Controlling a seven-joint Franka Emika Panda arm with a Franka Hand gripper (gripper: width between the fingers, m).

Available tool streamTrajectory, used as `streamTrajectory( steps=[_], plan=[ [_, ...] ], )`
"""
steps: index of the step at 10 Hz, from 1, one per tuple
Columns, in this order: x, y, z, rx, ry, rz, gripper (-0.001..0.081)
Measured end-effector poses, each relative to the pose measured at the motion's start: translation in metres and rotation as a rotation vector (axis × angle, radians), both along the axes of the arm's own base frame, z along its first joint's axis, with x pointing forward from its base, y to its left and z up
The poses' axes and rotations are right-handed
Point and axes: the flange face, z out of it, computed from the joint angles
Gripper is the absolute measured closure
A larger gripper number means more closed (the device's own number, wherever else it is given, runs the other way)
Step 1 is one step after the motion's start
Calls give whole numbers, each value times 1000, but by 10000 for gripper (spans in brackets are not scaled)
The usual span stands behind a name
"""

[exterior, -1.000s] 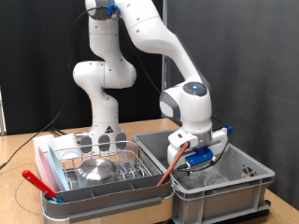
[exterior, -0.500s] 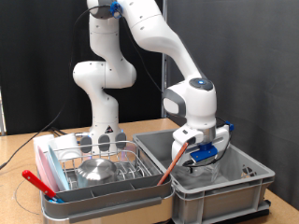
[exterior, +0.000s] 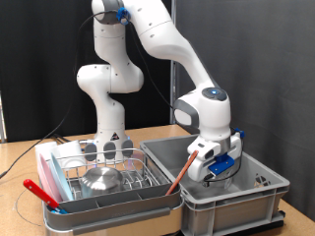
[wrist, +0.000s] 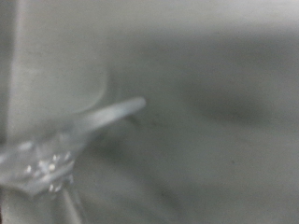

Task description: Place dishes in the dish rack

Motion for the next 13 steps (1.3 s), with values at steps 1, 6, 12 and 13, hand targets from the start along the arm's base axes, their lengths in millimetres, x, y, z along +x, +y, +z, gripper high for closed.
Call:
streamTrajectory(
  steps=[1,6,12,13],
  plan=[
    [0,-1,-1,2,1,5,1],
    [-2,-2,-12,5,34,23,1],
    [3,-5,-11,-34,27,39,1],
    [6,-10,-9,-63,10,31,1]
  ],
)
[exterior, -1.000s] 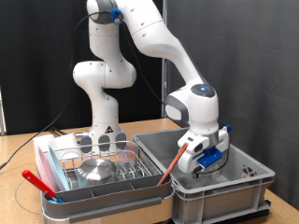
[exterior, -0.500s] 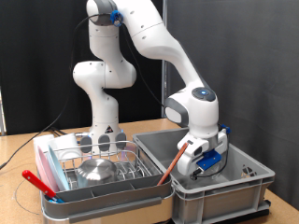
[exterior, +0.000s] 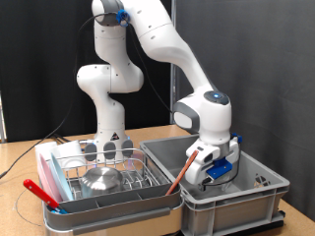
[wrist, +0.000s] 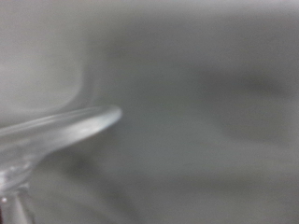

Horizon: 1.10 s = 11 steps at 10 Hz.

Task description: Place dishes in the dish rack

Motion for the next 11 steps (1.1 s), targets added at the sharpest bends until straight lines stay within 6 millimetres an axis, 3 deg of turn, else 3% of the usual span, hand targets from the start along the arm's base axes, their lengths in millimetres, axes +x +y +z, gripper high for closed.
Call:
streamTrajectory(
  steps=[4,7,9,11],
  plan=[
    [12,-16,6,13,-17,-30,1],
    [12,-6,25,140,-18,6,1],
    [7,4,33,132,0,37,1],
    [-2,9,29,71,9,86,1]
  ],
)
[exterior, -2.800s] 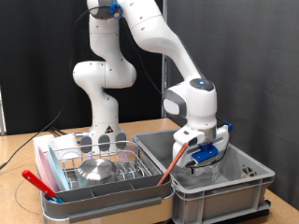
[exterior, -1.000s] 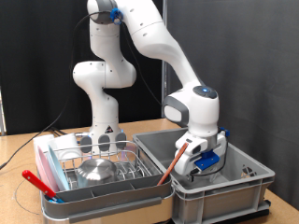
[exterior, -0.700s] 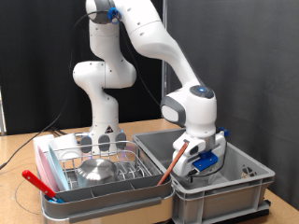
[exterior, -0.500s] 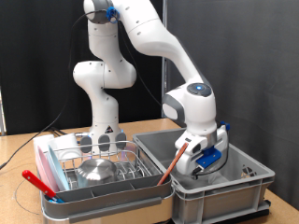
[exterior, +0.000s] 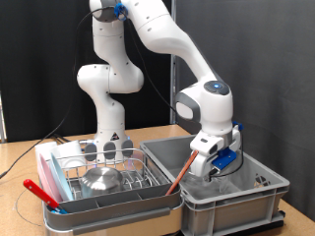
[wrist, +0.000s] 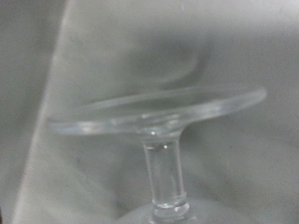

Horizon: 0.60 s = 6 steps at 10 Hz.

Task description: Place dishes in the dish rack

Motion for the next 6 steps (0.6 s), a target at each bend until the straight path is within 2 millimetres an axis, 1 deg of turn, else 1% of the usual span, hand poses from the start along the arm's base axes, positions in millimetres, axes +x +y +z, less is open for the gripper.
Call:
streamTrajectory(
  steps=[3,6],
  plan=[
    [-12,3,-10,-49,-2,26,1],
    [-16,-1,-30,-103,-45,9,1]
  ],
)
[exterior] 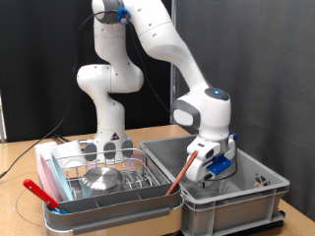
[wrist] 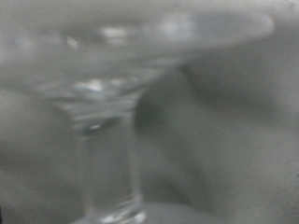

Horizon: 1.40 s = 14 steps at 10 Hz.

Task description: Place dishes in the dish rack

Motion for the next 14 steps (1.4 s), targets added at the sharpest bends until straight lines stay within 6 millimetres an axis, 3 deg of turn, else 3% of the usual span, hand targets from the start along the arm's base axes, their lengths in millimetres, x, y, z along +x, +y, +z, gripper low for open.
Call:
streamTrajectory(
  steps=[4,14],
  plan=[
    [2,-1,-21,38,-16,-37,1],
    [13,-2,-5,129,13,-116,1]
  ],
)
